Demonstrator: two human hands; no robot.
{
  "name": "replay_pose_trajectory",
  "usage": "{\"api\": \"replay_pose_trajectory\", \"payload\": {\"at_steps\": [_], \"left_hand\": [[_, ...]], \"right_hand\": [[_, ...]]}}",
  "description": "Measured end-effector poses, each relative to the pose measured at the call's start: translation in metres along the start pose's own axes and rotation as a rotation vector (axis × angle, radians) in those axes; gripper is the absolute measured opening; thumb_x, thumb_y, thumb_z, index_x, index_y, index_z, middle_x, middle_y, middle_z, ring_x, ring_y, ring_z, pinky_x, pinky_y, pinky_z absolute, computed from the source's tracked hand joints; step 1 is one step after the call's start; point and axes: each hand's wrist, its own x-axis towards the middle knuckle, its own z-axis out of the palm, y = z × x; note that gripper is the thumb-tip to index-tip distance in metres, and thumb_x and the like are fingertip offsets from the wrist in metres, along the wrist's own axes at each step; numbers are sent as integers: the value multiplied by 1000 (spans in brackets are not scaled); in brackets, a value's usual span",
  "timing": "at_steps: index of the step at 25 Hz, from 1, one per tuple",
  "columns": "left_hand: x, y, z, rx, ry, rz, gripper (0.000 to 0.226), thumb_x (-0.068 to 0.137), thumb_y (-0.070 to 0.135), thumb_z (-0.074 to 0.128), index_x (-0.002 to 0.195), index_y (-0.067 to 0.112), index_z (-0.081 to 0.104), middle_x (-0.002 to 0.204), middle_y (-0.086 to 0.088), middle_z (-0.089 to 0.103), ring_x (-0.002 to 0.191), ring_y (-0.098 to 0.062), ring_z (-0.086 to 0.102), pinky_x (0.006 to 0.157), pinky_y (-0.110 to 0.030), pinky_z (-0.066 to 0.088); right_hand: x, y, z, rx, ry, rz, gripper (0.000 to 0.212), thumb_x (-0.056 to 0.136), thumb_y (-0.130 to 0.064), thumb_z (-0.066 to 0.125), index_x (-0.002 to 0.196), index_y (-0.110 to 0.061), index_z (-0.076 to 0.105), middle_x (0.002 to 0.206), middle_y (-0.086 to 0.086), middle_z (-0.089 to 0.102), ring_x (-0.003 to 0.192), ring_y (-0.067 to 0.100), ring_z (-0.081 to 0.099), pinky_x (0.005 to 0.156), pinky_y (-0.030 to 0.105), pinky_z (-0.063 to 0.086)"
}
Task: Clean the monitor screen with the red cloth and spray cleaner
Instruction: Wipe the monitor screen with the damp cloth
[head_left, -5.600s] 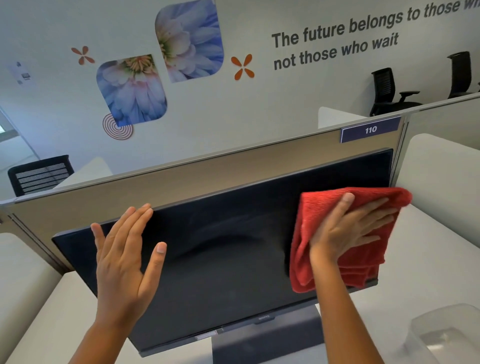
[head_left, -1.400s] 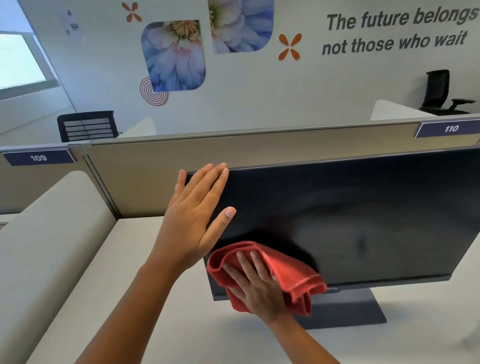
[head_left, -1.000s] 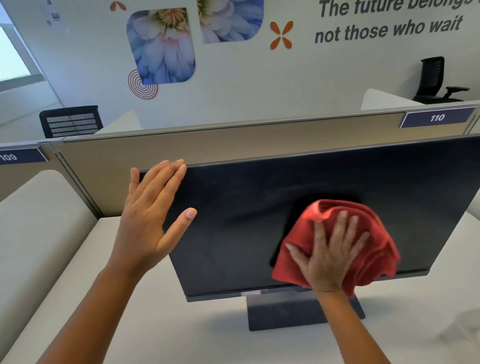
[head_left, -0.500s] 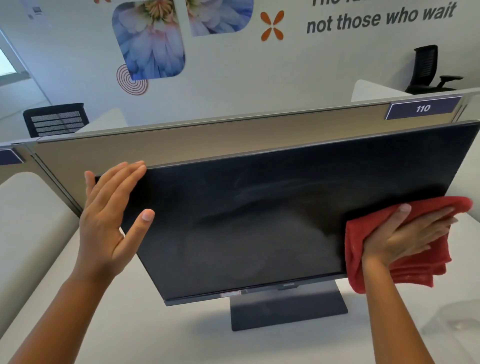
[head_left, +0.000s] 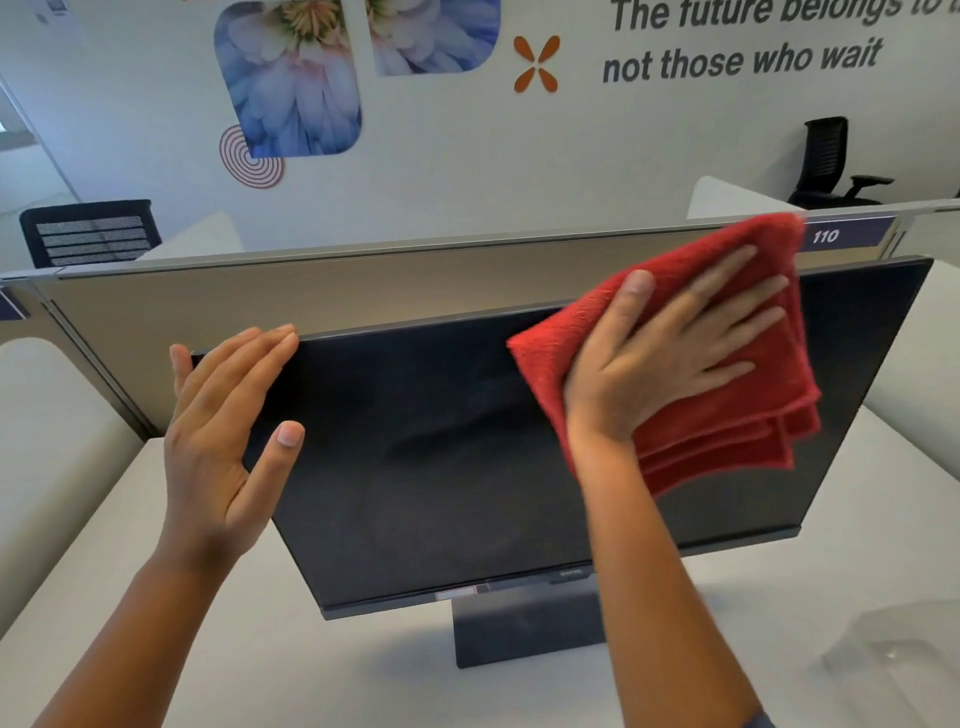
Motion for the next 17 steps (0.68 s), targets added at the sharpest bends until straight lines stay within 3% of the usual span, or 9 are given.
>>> {"api": "replay_pose_trajectory", "payload": {"at_steps": [3, 8, 13, 17], "left_hand": [[0, 1, -1, -25, -7, -16, 64, 94, 49, 24, 126, 1, 51, 132, -12, 51, 130, -28, 41, 116, -56, 9], [-1, 0, -3, -78, -13, 9, 66, 94, 50, 25, 124, -2, 52, 130, -10, 50, 128, -30, 42, 111, -63, 16], [2, -5, -4, -105, -30, 4, 63, 94, 51, 28, 127, 3, 51, 132, -4, 48, 131, -24, 41, 119, -48, 8], [6, -3, 0, -98, -2, -12, 55, 93, 43, 32, 126, 5, 52, 131, 0, 48, 130, -19, 40, 120, -42, 6]], "right_hand": [[-71, -54, 15, -58, -97, -241, 71, 91, -57, 25, 147, -13, 22, 152, 26, 22, 142, 43, 13, 109, 67, 8], [-165, -88, 33, 7, -229, -643, 59, 94, -54, 30, 147, -29, 18, 155, 10, 15, 145, 32, 14, 109, 68, 4], [-160, -79, 30, -32, -193, -714, 57, 93, -55, 34, 144, -31, 24, 152, 10, 22, 144, 29, 16, 111, 63, 7], [-114, -40, 24, -44, -152, -611, 63, 91, -60, 36, 143, -26, 28, 149, 15, 19, 141, 36, 19, 108, 65, 10]]}}
